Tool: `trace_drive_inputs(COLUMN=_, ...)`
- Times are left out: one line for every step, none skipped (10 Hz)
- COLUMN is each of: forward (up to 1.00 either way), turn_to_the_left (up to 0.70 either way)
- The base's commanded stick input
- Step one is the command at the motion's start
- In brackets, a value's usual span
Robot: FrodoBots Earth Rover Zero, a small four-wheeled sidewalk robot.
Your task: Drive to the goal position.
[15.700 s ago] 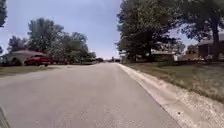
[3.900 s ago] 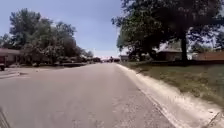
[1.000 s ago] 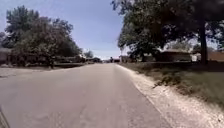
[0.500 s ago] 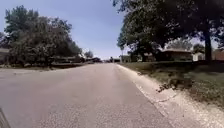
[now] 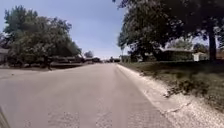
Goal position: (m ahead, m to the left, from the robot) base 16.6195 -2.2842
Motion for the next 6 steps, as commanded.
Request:
trace_drive_inputs(forward=0.7, turn_to_the_left=0.0)
trace_drive_inputs(forward=0.7, turn_to_the_left=0.0)
trace_drive_inputs(forward=0.7, turn_to_the_left=0.0)
trace_drive_inputs(forward=0.7, turn_to_the_left=0.0)
trace_drive_inputs(forward=0.7, turn_to_the_left=0.0)
trace_drive_inputs(forward=0.7, turn_to_the_left=0.0)
